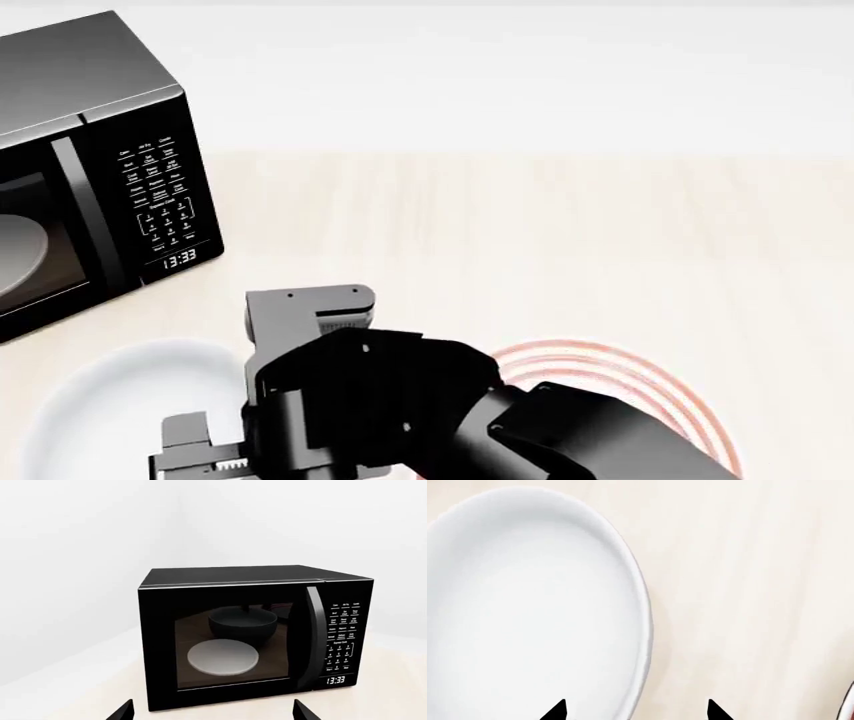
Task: Put the white bowl to the right of the plate.
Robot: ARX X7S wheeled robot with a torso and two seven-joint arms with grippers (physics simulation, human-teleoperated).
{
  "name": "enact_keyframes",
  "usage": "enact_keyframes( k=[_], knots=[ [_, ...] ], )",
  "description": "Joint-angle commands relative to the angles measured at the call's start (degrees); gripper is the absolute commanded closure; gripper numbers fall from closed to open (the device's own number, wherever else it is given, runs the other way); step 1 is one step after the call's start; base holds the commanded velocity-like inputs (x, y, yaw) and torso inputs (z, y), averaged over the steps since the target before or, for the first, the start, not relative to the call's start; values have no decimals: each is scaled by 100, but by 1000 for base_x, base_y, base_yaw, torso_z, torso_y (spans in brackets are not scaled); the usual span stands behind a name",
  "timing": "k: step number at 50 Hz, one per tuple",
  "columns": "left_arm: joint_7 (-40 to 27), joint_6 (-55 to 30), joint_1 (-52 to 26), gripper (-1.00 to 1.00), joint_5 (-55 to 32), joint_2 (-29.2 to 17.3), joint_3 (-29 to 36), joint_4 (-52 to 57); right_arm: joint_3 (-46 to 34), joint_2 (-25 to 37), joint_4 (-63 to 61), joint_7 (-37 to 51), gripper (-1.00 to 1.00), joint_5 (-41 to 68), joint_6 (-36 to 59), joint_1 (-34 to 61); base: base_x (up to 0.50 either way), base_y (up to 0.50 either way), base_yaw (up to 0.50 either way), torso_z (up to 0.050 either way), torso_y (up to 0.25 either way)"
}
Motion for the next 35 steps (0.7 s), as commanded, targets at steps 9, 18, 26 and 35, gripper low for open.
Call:
enact_keyframes(
  k=[9, 18, 26, 35],
  knots=[
    [-24, 28, 27, -100, -70, -31, -25, 10, -4, 0, 58, 146, 100, 96, -61, 56, 0, 0, 0, 0, 0],
    [-38, 27, 27, -100, -98, -47, -30, 8, 47, 1, 4, 900, 100, 379, -206, 347, 0, 0, 0, 0, 0],
    [-68, 10, 9, -100, -86, -54, 10, -10, 593, 712, -1438, 2092, 100, 1018, -638, 561, 0, 0, 0, 0, 0],
    [-105, 6, -30, -100, -54, -64, 49, -51, 1006, 1363, -2286, 2939, 100, 1674, -855, 808, 0, 0, 0, 0, 0]
  ],
)
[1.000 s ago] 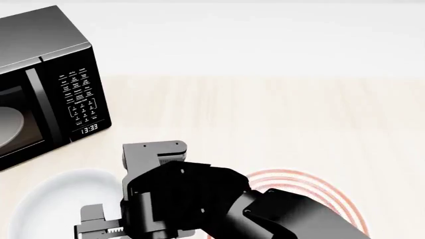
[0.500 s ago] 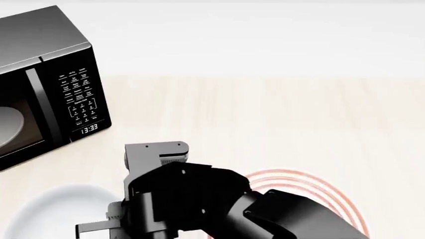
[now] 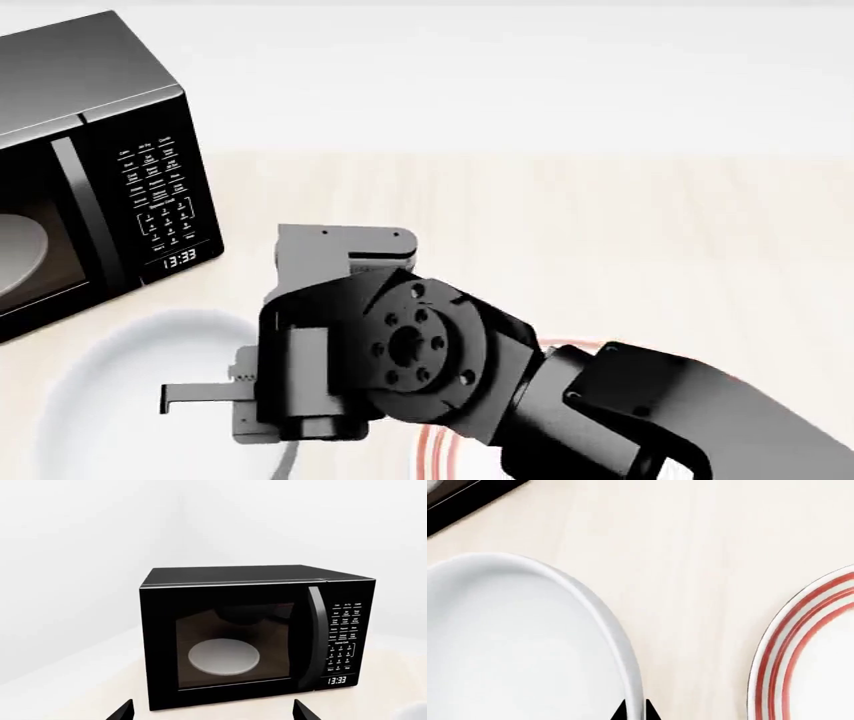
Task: Put the white bowl to the right of the plate.
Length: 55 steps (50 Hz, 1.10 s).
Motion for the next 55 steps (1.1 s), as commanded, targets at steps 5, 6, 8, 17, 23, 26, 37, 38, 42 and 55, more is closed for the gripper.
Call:
enact_keyframes(
  k=[5, 6, 8, 17, 23, 26, 37, 38, 42, 55],
  knots=[
    [-54, -12, -51, -100, 29, -18, 61, -59, 611, 772, -557, 1033, 100, 968, -104, 478, 0, 0, 0, 0, 0],
    [-57, -5, -49, -100, 37, -17, 70, -63, 612, 796, -460, 1060, 100, 1009, -90, 504, 0, 0, 0, 0, 0],
    [-65, -19, -47, -100, 34, -21, 77, -45, 612, 834, -223, 986, 100, 1063, 38, 570, 0, 0, 0, 0, 0],
    [-96, -54, -90, -100, 38, -35, 113, -75, 609, 1045, 598, 806, 100, 1121, 316, 802, 0, 0, 0, 0, 0],
    [-115, -57, -100, -100, 56, -42, 147, -86, 557, 1185, 1072, 595, 100, 1067, 496, 825, 0, 0, 0, 0, 2],
    [-123, -59, -100, -100, 65, -44, 168, -87, 556, 1309, 1235, 496, 100, 1050, 556, 833, 0, 0, 0, 0, 0],
    [-157, -83, -160, -100, 189, -45, 384, -145, 512, 1837, 1614, 186, 100, 868, 646, 792, 0, 0, 0, 0, 0],
    [-166, -85, -167, -100, 212, -43, 414, -152, 513, 1862, 1647, 175, 100, 873, 659, 790, 0, 0, 0, 0, 0],
    [-161, -95, -218, -100, 288, -44, 554, -223, 518, 2047, 1787, 94, 100, 863, 690, 774, 0, 0, 0, 0, 3],
    [-187, -116, -293, -100, 368, -53, 713, -322, 540, 2457, 2879, -425, 100, 990, 1134, 745, 0, 0, 0, 0, 0]
  ],
)
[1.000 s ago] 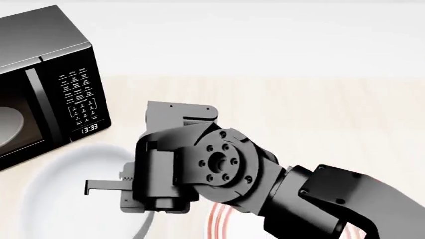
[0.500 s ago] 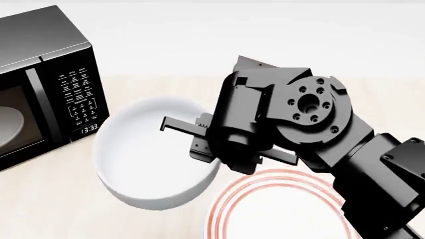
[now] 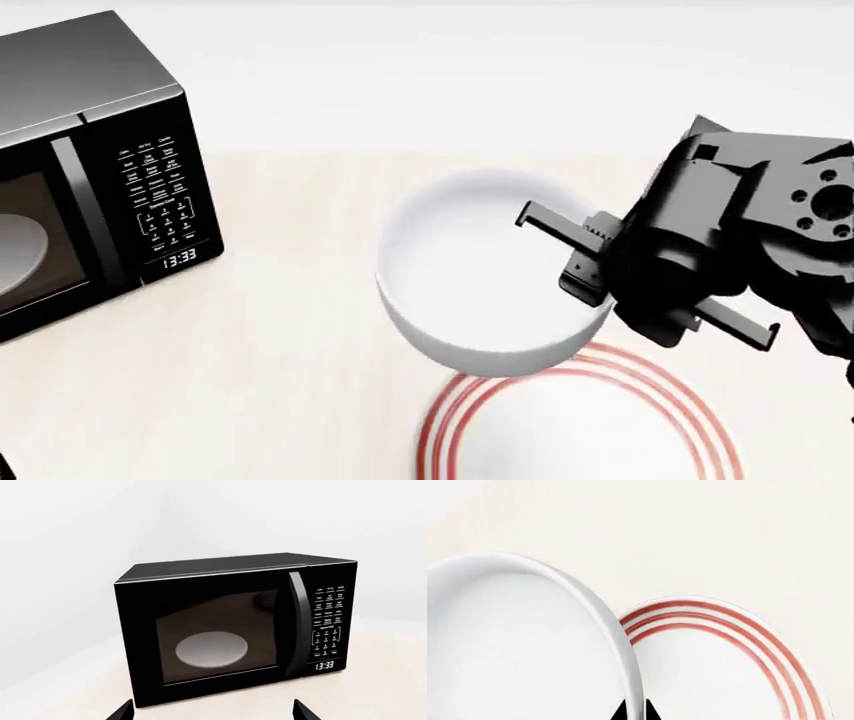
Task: Put the white bowl to the right of the plate.
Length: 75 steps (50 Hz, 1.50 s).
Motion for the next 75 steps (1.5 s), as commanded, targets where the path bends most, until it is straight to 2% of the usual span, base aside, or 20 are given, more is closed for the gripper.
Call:
enact_keyframes(
  k=[1, 7, 9, 19, 34, 38, 46, 52, 58, 61, 71, 75],
  knots=[
    [-19, -18, -74, -100, 80, -6, 162, -98, 113, 367, 932, -456, 100, 41, 314, 34, 0, 0, 0, 0, 0],
    [-41, -36, -117, -100, 129, -6, 245, -155, 52, 549, 1498, -629, 100, 15, 482, -2, 0, 0, 0, 0, 0],
    [-48, -41, -142, -100, 148, -3, 275, -189, 131, 790, 1213, -466, 100, 88, 307, -69, 0, 0, 0, 0, 5],
    [-73, -75, -161, -100, 152, -12, 320, -205, 214, 1243, 1399, -323, 100, 253, 342, -110, 0, 0, 0, 0, 0],
    [-108, -67, -199, -100, 163, -24, 365, -267, 306, 1544, 2162, -449, 100, 486, 757, -111, 0, 0, 0, 0, 1],
    [-116, -77, -215, -100, 161, -28, 378, -284, 403, 1769, 2052, -346, 100, 614, 728, -143, 0, 0, 0, 0, 0],
    [-130, -73, -217, -100, 156, -35, 394, -298, 656, 2553, 910, 173, 100, 859, 150, -252, 0, 0, 0, 0, 0],
    [-149, -75, -214, -100, 159, -41, 406, -297, 727, 2867, 627, 258, 100, 930, -15, -348, 0, 0, 0, 0, 0],
    [-163, -79, -216, -100, 161, -45, 428, -297, 808, 3295, -29, 379, 100, 945, -582, -586, 0, 0, 0, 0, 2],
    [-170, -86, -217, -100, 157, -50, 431, -294, 778, 3382, -107, 388, 100, 805, -837, -663, 0, 0, 0, 0, 0],
    [-199, -93, -235, -100, 146, -54, 437, -318, 796, 3662, 22, 238, 100, 885, -854, -880, 0, 0, 0, 0, 0],
    [-212, -87, -248, -100, 176, -53, 485, -344, 710, 3502, 685, -6, 100, 752, -507, -805, 0, 0, 0, 0, 0]
  ],
)
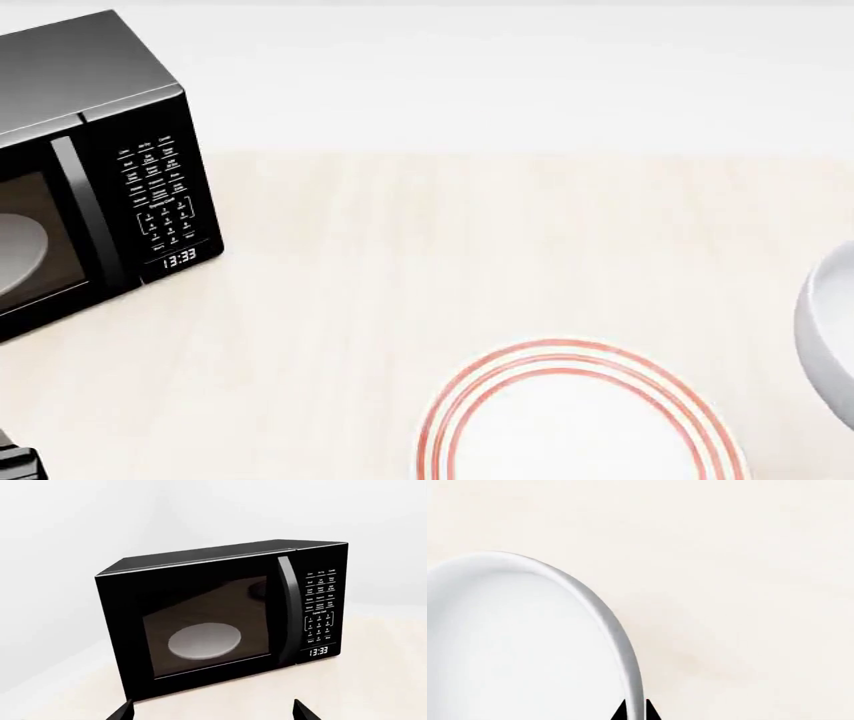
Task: Put the white bowl to the right of the plate.
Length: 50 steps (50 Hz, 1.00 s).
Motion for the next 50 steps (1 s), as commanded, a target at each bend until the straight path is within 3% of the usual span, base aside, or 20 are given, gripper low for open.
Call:
enact_keyframes(
  k=[1, 9, 29, 36, 50],
  knots=[
    [-30, -9, -25, -100, 16, -5, 52, -35, 63, 64, 689, -336, 100, -131, 180, -3, 0, 0, 0, 0, 0],
    [-46, -18, -37, -100, 5, -15, 61, -52, -241, -537, 2320, -1034, 100, -483, 933, 247, 0, 0, 0, 0, 1],
    [-97, -32, -41, -100, -22, -35, 70, -60, -680, -700, 2442, -1555, 100, -431, 780, -237, 0, 0, 0, 1, 1],
    [-114, -22, -37, -100, -25, -44, 72, -66, -352, 142, 320, -839, 100, -64, -341, -728, 0, 0, 0, 0, 0],
    [-138, -18, -50, -100, -27, -56, 108, -91, -350, 111, 286, -840, 100, -81, -391, -823, 0, 0, 0, 0, 1]
  ],
)
